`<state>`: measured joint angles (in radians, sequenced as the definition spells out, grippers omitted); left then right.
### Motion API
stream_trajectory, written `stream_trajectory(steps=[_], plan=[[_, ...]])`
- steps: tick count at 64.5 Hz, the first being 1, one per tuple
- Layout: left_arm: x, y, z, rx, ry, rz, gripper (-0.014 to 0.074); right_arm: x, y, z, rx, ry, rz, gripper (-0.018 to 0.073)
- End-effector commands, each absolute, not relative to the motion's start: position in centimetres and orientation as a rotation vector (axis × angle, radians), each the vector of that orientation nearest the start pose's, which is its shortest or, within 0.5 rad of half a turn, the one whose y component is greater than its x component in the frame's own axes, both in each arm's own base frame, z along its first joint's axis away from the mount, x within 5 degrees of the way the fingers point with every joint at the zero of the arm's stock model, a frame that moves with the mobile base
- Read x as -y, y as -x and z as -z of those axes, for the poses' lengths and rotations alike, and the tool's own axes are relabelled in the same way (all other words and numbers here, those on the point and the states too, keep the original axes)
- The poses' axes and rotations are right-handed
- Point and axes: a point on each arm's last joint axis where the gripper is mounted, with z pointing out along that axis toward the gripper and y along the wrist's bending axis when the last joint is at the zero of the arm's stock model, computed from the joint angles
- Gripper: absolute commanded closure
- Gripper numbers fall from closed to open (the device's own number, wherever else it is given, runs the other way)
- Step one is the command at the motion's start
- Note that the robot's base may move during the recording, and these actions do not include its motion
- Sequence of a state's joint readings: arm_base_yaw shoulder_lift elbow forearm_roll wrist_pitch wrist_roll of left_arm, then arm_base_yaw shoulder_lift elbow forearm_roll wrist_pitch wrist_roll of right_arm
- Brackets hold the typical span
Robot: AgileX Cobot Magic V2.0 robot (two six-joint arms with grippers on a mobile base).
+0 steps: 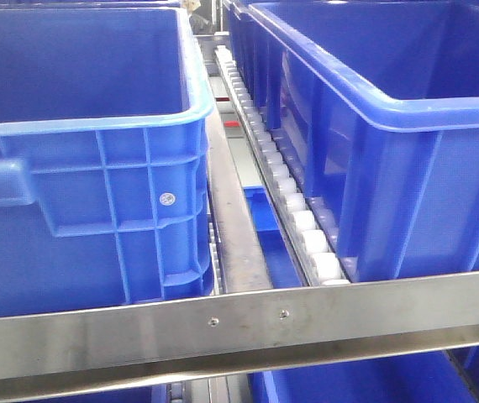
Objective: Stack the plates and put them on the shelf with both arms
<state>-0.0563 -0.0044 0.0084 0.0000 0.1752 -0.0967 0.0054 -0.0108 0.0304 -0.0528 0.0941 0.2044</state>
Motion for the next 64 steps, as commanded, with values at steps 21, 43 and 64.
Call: stream_trajectory(steps=[21,43,64], plan=[[0.3,-5.49,-20.35,-1.552,0.041,0.129,0.0507,-0.04,-5.52,-20.4,-1.491,-0.101,-0.12,0.0507],[0.3,-5.49,-20.35,-1.552,0.041,0.129,0.0507,-0.04,-5.52,-20.4,-1.491,-0.101,-0.12,0.0507],[0.3,-5.49,-20.35,-1.552,0.041,0.129,0.0507,-0.04,-5.52,-20.4,-1.491,-0.101,-0.12,0.0507]])
